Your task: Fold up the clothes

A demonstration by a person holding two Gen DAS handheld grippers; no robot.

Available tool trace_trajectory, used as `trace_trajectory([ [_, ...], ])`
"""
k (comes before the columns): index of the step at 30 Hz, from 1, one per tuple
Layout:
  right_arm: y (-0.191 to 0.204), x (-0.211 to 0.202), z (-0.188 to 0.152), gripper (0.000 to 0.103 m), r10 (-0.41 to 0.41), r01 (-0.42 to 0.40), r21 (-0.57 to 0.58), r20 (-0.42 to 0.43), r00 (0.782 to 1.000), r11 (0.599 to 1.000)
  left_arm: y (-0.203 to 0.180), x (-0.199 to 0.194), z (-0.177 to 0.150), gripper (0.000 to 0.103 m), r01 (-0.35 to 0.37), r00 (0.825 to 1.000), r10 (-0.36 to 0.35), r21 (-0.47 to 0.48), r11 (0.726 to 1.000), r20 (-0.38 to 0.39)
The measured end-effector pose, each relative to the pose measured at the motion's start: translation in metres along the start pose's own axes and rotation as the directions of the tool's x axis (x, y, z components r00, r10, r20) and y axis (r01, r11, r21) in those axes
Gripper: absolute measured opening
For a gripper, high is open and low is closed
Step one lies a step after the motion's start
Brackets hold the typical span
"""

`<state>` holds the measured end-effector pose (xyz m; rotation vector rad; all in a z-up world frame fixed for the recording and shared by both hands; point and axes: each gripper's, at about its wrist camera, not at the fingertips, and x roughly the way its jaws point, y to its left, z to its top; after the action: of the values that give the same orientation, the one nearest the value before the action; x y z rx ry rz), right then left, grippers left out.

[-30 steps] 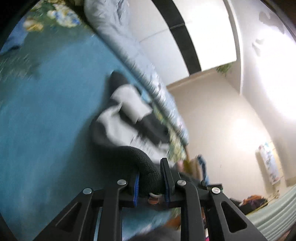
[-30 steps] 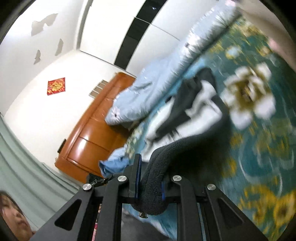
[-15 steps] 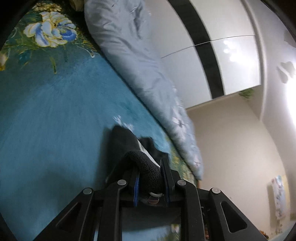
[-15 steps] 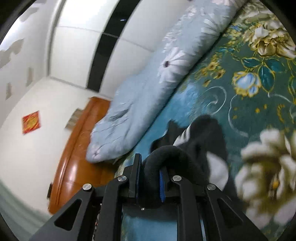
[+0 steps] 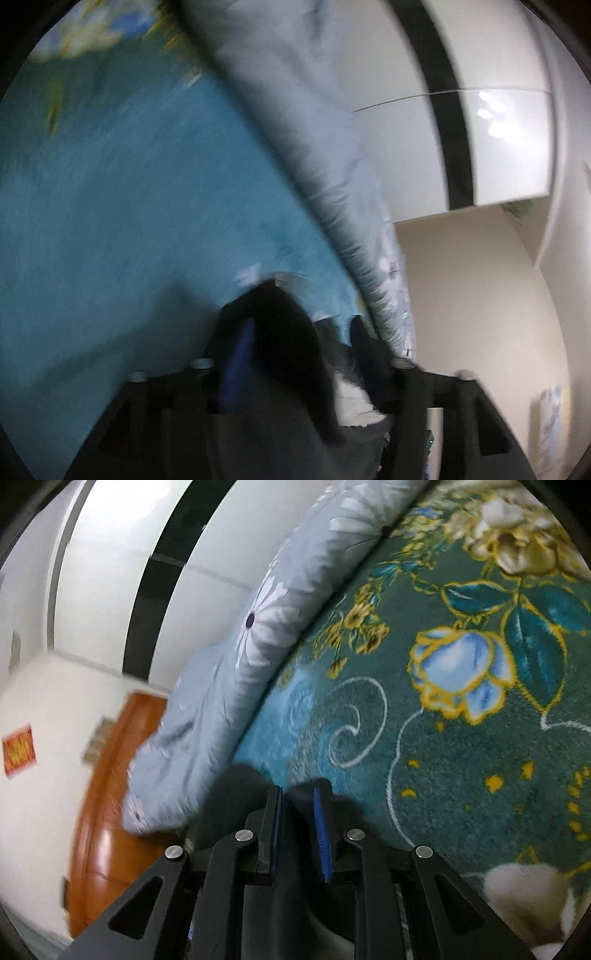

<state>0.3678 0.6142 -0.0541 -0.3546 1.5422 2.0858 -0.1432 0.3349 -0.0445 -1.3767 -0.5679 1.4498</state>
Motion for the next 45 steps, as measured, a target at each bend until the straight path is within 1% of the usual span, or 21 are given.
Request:
trace_trajectory([
  [2,0.003,-0.008,-0.01,0.019,-0.006,0.006,-0.022,-0.012,1.0,1.0,-0.017,-0.017,-0.006,0.074,-0.034,0.999,0.031,0.082,0.996,0.032],
  [4,0.004,-0.014,-0.021,0.028,0.002,-0.003,-0.026,-0.027,1.0,1.0,-0.025,-0.03,-0.017,0.077,-0.089,0.996,0.087,0.137,0.987,0.019],
  [6,0.005,-0.026,-0.039,0.054,0.007,-0.009,-0.04,-0.044,0.999,0.999,-0.022,-0.045,-0.032,0.077,-0.161,0.987,0.163,0.188,0.969,0.007],
  [9,0.004,-0.04,-0.064,0.063,-0.007,0.002,-0.067,-0.083,0.997,0.998,0.0,-0.07,-0.056,0.077,-0.249,0.967,0.257,0.234,0.94,-0.004],
  [10,0.001,-0.043,-0.071,0.067,-0.016,0.009,-0.074,-0.095,0.995,0.997,0.01,-0.074,-0.064,0.077,-0.261,0.962,0.273,0.232,0.937,-0.02],
  [11,-0.001,-0.046,-0.077,0.073,-0.024,0.016,-0.079,-0.105,0.994,0.997,0.021,-0.076,-0.07,0.077,-0.262,0.96,0.277,0.22,0.94,-0.042],
  [13,-0.007,-0.05,-0.087,0.073,-0.035,0.026,-0.077,-0.123,0.992,0.997,0.042,-0.079,-0.083,0.077,-0.253,0.958,0.272,0.182,0.95,-0.091],
  [15,-0.013,-0.048,-0.093,0.073,-0.021,0.016,-0.041,-0.127,0.992,0.999,0.062,-0.077,-0.091,0.077,-0.202,0.967,0.213,0.092,0.975,-0.141],
  [16,-0.016,-0.048,-0.096,0.073,-0.013,0.01,-0.022,-0.128,0.992,1.0,0.065,-0.079,-0.094,0.078,-0.178,0.974,0.186,0.069,0.982,-0.128],
  [18,-0.012,-0.043,-0.098,0.073,0.0,-0.003,-0.022,-0.121,0.993,1.0,0.064,-0.081,-0.094,0.079,-0.151,0.981,0.156,0.055,0.987,-0.115],
  [21,-0.001,-0.026,-0.101,0.075,0.023,-0.026,-0.023,-0.122,0.992,0.999,0.057,-0.067,-0.095,0.079,-0.1,0.982,0.104,0.036,0.994,-0.155],
  [25,0.003,-0.016,-0.102,0.075,0.01,-0.01,-0.009,-0.072,0.997,1.0,0.044,-0.046,-0.101,0.079,-0.116,0.979,0.127,0.073,0.99,-0.158],
  [28,0.003,-0.019,-0.103,0.07,0.018,-0.017,0.015,-0.03,0.999,1.0,0.04,-0.039,-0.107,0.079,-0.1,0.983,0.108,0.054,0.993,-0.152],
  [30,0.001,-0.021,-0.105,0.051,0.024,-0.023,0.037,-0.022,0.999,0.999,0.039,-0.038,-0.11,0.078,-0.114,0.984,0.119,0.04,0.993,-0.134],
  [32,0.001,-0.023,-0.106,0.041,0.037,-0.035,0.051,-0.021,0.999,0.998,0.036,-0.04,-0.113,0.076,-0.135,0.985,0.138,0.033,0.99,-0.107],
  [34,0.005,-0.026,-0.108,0.037,0.04,-0.039,0.052,-0.014,0.999,0.998,0.037,-0.045,-0.117,0.056,-0.148,0.986,0.148,0.013,0.989,-0.075],
  [35,0.009,-0.028,-0.109,0.034,0.042,-0.041,0.056,-0.01,0.999,0.998,0.035,-0.048,-0.119,0.05,-0.146,0.987,0.146,0.005,0.989,-0.067],
  [36,0.012,-0.03,-0.11,0.031,0.048,-0.047,0.056,-0.009,0.999,0.997,0.033,-0.051,-0.121,0.035,-0.144,0.988,0.144,0.0,0.99,-0.059],
  [37,0.015,-0.033,-0.112,0.03,0.055,-0.055,0.056,-0.008,0.998,0.997,0.03,-0.054,-0.123,0.023,-0.147,0.988,0.147,0.001,0.989,-0.055],
  [41,0.026,-0.048,-0.121,0.027,0.075,-0.074,0.044,-0.014,0.997,0.996,0.02,-0.072,-0.132,0.019,-0.168,0.984,0.17,0.039,0.985,-0.055],
  [45,0.029,-0.069,-0.14,0.026,0.083,-0.081,0.044,-0.036,0.996,0.996,0.012,-0.096,-0.15,0.017,-0.158,0.984,0.163,0.069,0.985,-0.073],
])
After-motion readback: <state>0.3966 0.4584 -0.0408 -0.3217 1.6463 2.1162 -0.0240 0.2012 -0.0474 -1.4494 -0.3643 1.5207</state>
